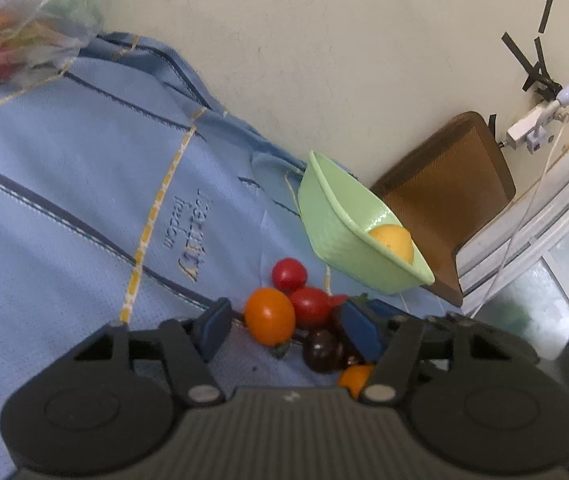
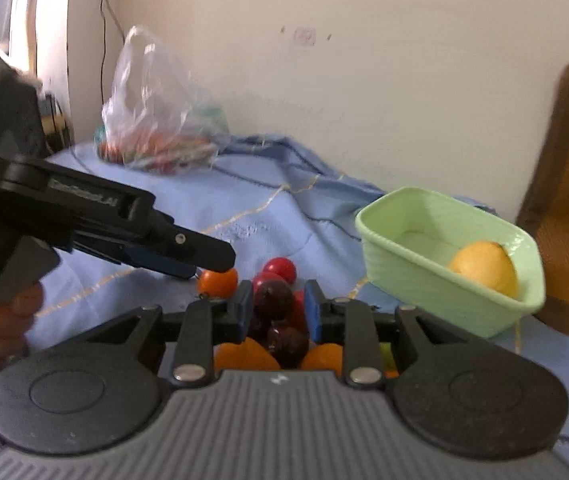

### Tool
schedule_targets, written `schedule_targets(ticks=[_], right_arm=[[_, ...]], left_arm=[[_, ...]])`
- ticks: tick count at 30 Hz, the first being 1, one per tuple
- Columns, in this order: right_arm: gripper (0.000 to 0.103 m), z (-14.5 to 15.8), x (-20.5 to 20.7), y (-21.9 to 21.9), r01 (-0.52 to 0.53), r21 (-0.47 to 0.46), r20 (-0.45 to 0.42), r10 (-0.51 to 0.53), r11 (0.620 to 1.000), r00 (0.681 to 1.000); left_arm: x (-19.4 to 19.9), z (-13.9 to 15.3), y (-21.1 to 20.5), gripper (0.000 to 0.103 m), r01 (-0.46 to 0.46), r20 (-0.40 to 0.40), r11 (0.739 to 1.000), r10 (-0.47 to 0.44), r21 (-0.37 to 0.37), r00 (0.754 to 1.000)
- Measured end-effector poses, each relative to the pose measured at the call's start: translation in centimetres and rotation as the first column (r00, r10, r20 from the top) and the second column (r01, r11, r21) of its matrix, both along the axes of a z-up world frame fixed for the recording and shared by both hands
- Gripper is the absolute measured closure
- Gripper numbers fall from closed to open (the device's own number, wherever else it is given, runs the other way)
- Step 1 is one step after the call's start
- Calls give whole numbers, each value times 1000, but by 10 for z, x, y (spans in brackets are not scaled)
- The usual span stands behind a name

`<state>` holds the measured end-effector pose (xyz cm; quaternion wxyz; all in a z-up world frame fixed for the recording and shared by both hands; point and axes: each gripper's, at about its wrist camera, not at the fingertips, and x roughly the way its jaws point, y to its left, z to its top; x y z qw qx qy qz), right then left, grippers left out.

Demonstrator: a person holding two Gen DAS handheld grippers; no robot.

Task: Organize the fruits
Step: 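Grasp a tangerine with the left gripper while the right gripper grasps a dark cherry tomato, then carry both fruits into the green basket and open both grippers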

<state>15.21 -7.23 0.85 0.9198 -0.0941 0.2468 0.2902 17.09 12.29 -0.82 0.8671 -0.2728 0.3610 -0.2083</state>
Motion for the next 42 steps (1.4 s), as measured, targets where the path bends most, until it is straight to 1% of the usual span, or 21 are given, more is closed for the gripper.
schedule_targets(ticks=[1, 3, 4, 5, 9, 12, 14, 17, 19, 21, 24, 26, 28, 29, 31, 32, 35, 38, 40, 41, 42], right_arm=[[73, -2, 2, 2, -1, -10, -4, 1, 1000, 1000], [73, -4, 6, 3, -4, -7, -2, 4, 1000, 1000], [77, -4, 7, 3, -6, -3, -7, 6, 1000, 1000], [78, -3, 7, 2, -7, 2, -16, 7, 1000, 1000], [78, 1, -10, -3, -2, 41, 11, 2, 999, 1000], [78, 8, -39, -15, -27, 94, 57, 22, 995, 998], [78, 9, -60, -24, -45, 106, 70, 37, 993, 997], [78, 1, -86, -38, -48, 104, 36, 45, 993, 998], [78, -6, -97, -48, -19, 99, 3, 18, 995, 1000], [78, -13, -108, -57, 13, 98, -27, -10, 995, 1000], [78, -23, -117, -69, 52, 108, -58, -46, 993, 997], [77, -27, -121, -74, 77, 110, -68, -70, 991, 995], [74, -29, -123, -78, 91, 135, -82, -80, 987, 993], [72, -29, -124, -79, 94, 138, -84, -83, 986, 993], [62, -31, -125, -76, 95, 120, -79, -86, 988, 993], [61, -32, -126, -76, 93, 112, -76, -84, 989, 994], [61, -34, -127, -75, 84, 108, -65, -77, 991, 995], [61, -36, -128, -74, 76, 115, -63, -69, 991, 996], [61, -37, -130, -72, 68, 101, -48, -64, 993, 997], [61, -37, -131, -71, 61, 90, -39, -58, 994, 998], [61, -38, -132, -70, 55, 83, -34, -52, 995, 998]], left_arm=[[0, -2, 0, 53, -3, 3, 1000, 3, 1, 1000], [1, -4, -1, 74, -13, -1, 1000, 13, 18, 1000], [0, -5, 0, 74, -19, -3, 999, 19, 26, 1000], [-2, -5, 1, 74, -20, -3, 1000, 20, 18, 1000], [-15, -1, 2, 74, -13, 3, 1000, 13, 5, 1000], [-37, 5, 0, 74, 34, 27, 999, -33, -26, 999], [-56, 9, -6, 74, 82, 47, 996, -81, -22, 996], [-78, 10, -22, 74, 156, 52, 988, -157, 22, 986], [-91, 7, -36, 74, 205, 46, 977, -208, 51, 977], [-100, 3, -46, 73, 235, 31, 970, -237, 67, 971], [-110, 7, -59, 74, 220, 58, 968, -228, 117, 972], [-110, 8, -63, 74, 221, 49, 968, -227, 116, 973], [-111, 8, -65, 71, 217, 43, 969, -224, 122, 974], [-111, 9, -65, 69, 214, 45, 969, -220, 124, 974], [-115, 11, -65, 62, 204, 54, 970, -213, 132, 976], [-117, 13, -66, 57, 198, 64, 970, -208, 144, 976], [-124, 18, -73, 54, 184, 89, 962, -205, 203, 975], [-127, 16, -79, 54, 188, 84, 952, -213, 240, 973], [-128, 13, -83, 58, 185, 83, 945, -214, 270, 973], [-129, 13, -84, 63, 179, 94, 942, -213, 282, 972], [-129, 12, -85, 74, 178, 96, 939, -214, 294, 972]])
